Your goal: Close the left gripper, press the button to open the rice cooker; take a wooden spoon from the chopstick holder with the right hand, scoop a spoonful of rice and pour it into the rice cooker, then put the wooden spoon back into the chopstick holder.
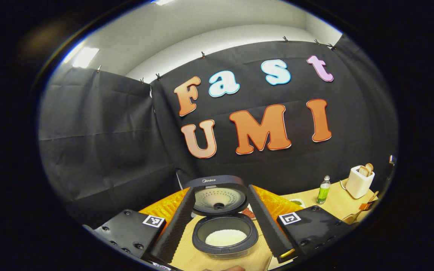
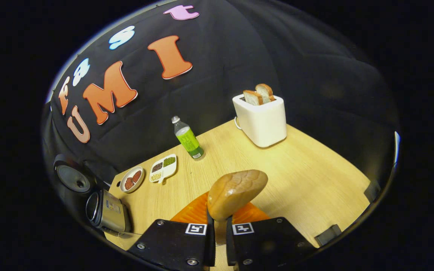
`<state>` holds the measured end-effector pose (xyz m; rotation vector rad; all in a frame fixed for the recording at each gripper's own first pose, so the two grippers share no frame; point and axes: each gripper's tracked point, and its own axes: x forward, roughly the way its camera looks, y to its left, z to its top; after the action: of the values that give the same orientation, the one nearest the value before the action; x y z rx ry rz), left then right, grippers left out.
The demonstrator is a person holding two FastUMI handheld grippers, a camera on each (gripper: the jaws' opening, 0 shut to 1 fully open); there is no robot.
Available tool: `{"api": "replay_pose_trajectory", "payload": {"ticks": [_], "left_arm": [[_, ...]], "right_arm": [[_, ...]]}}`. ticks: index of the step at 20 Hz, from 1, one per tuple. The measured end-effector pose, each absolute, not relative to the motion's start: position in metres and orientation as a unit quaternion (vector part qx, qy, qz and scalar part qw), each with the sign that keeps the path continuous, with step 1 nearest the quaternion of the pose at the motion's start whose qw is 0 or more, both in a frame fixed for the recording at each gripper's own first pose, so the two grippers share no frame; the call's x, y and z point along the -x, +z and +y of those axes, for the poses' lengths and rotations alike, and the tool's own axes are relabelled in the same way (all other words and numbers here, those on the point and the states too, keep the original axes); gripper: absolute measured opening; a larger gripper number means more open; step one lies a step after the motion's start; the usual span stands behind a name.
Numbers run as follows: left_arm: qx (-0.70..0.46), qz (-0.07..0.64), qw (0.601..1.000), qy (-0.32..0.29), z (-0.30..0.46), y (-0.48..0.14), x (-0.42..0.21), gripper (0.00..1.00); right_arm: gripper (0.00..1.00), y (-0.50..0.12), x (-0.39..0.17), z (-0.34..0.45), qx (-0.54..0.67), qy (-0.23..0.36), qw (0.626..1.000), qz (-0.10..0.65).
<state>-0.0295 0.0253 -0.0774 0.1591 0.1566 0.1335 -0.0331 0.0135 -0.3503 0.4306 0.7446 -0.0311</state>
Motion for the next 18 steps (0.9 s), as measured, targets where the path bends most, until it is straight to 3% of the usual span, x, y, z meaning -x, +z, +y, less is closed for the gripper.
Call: {"api": "replay_pose_trajectory", "payload": {"ticks": [2, 3, 11, 12, 14, 15, 17, 18], "left_arm": [[-0.07, 0.082, 0.992, 0.058, 0.03, -0.084, 0.026, 0.86], [-0.068, 0.082, 0.993, 0.055, 0.032, -0.086, 0.024, 1.0], [-0.057, 0.106, 0.992, 0.033, 0.071, -0.117, 0.005, 1.0], [-0.061, 0.104, 0.992, 0.03, 0.075, -0.118, 0.003, 0.9], [-0.063, 0.107, 0.992, 0.024, 0.082, -0.125, 0.0, 0.9], [-0.058, 0.112, 0.992, 0.02, 0.085, -0.13, 0.0, 1.0], [-0.055, 0.122, 0.991, 0.013, 0.093, -0.137, -0.003, 1.0], [-0.057, 0.124, 0.991, 0.01, 0.097, -0.14, -0.005, 0.89]], "right_arm": [[0.11, -0.317, 0.033, 0.019, -0.21, -0.012, 0.919, 0.333], [0.11, -0.303, 0.034, 0.024, -0.21, -0.008, 0.923, 0.323], [0.11, -0.245, 0.077, 0.12, -0.199, 0.074, 0.926, 0.312], [0.11, -0.242, 0.085, 0.134, -0.189, 0.085, 0.927, 0.311], [0.11, -0.243, 0.097, 0.155, -0.158, 0.101, 0.933, 0.306], [0.11, -0.249, 0.102, 0.166, -0.14, 0.106, 0.935, 0.308], [0.11, -0.265, 0.114, 0.181, -0.106, 0.108, 0.936, 0.318], [0.11, -0.275, 0.119, 0.187, -0.089, 0.106, 0.937, 0.321]]}}
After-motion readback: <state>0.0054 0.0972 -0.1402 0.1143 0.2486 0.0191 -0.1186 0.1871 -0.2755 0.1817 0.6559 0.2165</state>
